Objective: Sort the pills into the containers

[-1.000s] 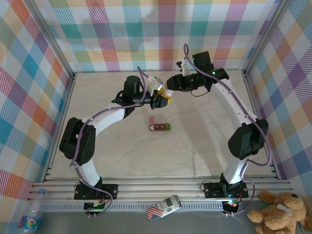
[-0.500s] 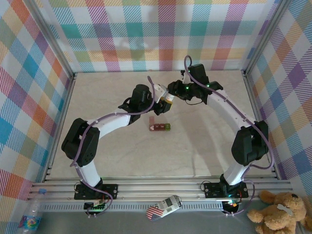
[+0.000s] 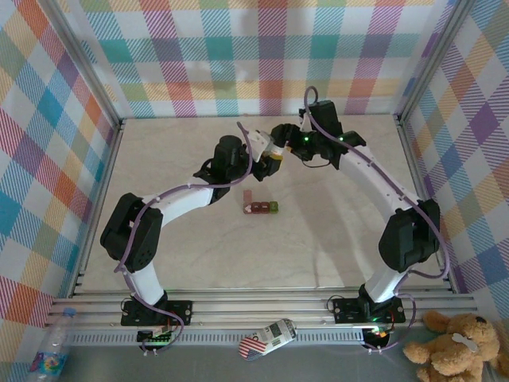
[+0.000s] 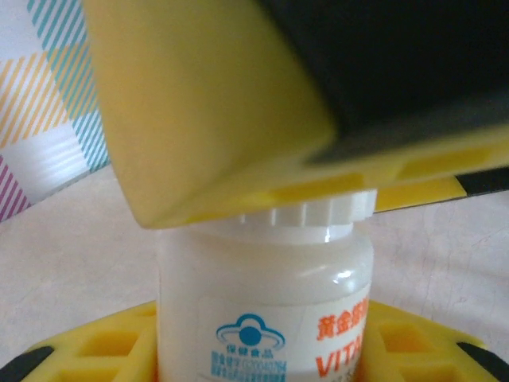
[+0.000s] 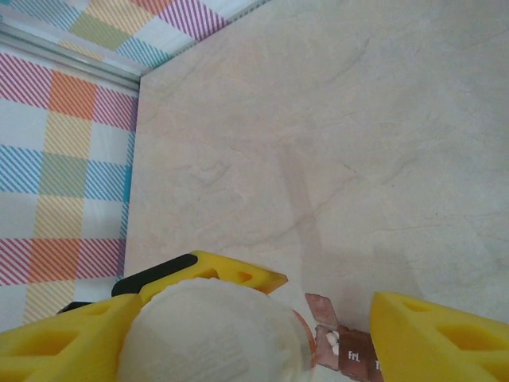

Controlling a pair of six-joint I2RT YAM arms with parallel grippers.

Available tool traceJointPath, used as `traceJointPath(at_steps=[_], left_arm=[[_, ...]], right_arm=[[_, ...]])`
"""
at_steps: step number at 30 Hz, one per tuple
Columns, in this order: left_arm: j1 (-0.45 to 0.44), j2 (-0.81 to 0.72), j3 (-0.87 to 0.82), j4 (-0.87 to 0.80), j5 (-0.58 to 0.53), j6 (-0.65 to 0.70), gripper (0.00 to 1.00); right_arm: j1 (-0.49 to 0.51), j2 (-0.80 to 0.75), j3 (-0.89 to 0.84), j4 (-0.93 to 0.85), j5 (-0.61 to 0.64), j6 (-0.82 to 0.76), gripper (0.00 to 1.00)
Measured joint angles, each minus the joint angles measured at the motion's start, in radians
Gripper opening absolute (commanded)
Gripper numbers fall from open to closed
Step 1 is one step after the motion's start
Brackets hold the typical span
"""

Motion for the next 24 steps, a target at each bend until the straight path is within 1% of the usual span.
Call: traceJointPath(at_steps=[3, 7, 10, 13, 17, 20, 24], left_arm=[[0.009, 0.000, 0.000, 0.039, 0.021, -0.003, 0.00], [0.042, 0.000, 0.000, 0.046, 0.068, -0.008, 0.00], [0.063, 0.000, 0.000, 0.042, 0.126, -0.015, 0.00], [0.078, 0.000, 0.001, 0.030, 0.196, -0.020, 0.00], [0.088, 0.000, 0.020, -0.021, 0.294, -0.022, 0.00], [0.088, 0.000, 0.037, -0.047, 0.348, -0.022, 0.00], [0.088, 0.000, 0.043, -0.067, 0.393, -0.022, 0.00]], right_arm=[[-0.015, -0.043, -0.015, 0.000, -0.015, -0.010, 0.84], [-0.039, -0.123, -0.042, 0.000, -0.056, -0.056, 0.84], [-0.056, -0.149, -0.035, -0.007, -0.099, -0.140, 0.83], [-0.066, -0.133, 0.018, -0.066, -0.136, -0.261, 0.82], [-0.067, -0.066, 0.150, -0.159, -0.190, -0.420, 0.82], [-0.067, -0.026, 0.215, -0.221, -0.208, -0.503, 0.80], [-0.067, 0.019, 0.268, -0.284, -0.229, -0.567, 0.78]])
